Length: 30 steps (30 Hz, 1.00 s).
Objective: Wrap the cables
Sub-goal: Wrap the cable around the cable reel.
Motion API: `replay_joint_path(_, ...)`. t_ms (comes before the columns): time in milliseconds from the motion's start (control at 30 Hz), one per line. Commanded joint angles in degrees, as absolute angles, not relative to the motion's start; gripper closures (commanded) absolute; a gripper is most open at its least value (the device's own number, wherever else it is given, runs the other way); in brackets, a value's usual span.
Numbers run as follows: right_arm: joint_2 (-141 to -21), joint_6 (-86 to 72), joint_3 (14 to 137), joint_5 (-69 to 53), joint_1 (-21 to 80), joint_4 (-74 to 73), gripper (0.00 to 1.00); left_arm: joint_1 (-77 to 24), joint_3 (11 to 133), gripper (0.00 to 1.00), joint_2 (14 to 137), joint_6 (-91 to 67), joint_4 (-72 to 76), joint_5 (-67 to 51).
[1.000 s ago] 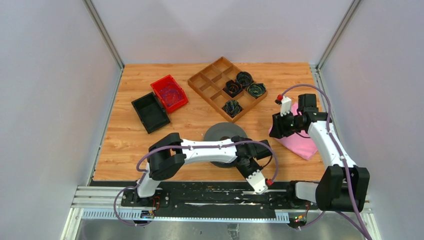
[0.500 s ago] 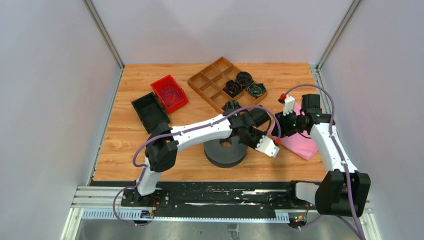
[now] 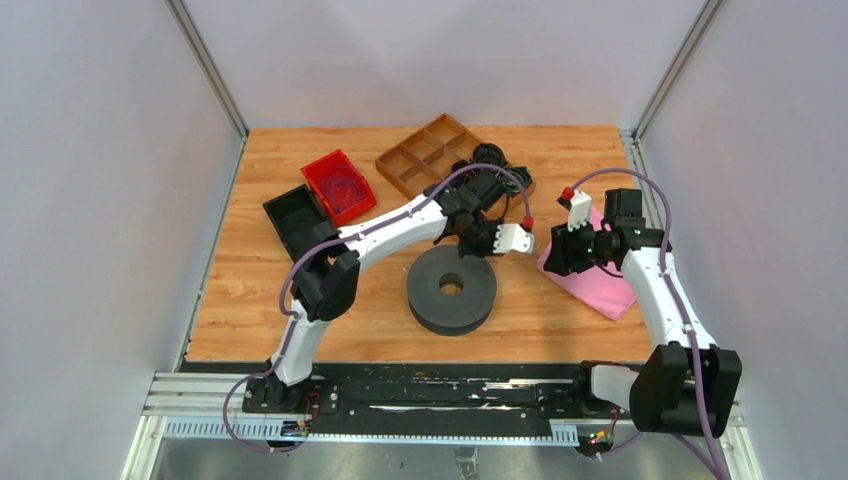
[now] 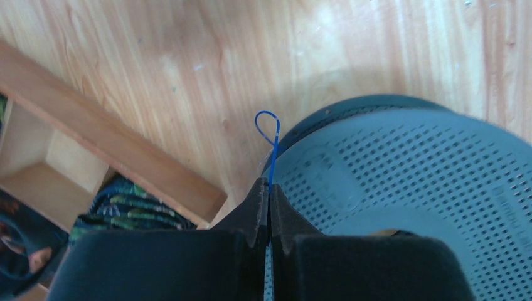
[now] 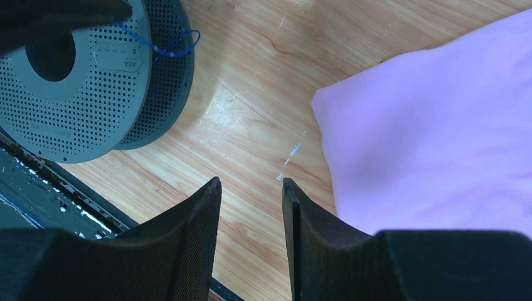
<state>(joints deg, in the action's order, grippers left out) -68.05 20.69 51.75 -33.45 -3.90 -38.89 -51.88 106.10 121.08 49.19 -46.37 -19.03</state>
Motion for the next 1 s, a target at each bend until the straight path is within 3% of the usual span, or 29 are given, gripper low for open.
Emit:
replay_joint_path(0, -66.9, 20.4, 51.0, -34.0, -5.0, -39.4, 0.59, -47.8, 107.1, 1.0, 120.4, 44.8, -46.2, -22.2)
replay_joint_path(967, -67.4, 20.6, 51.0, -33.8, -5.1, -39.3, 0.59, -30.7, 90.1, 1.0, 113.2, 43.6, -46.2, -22.1)
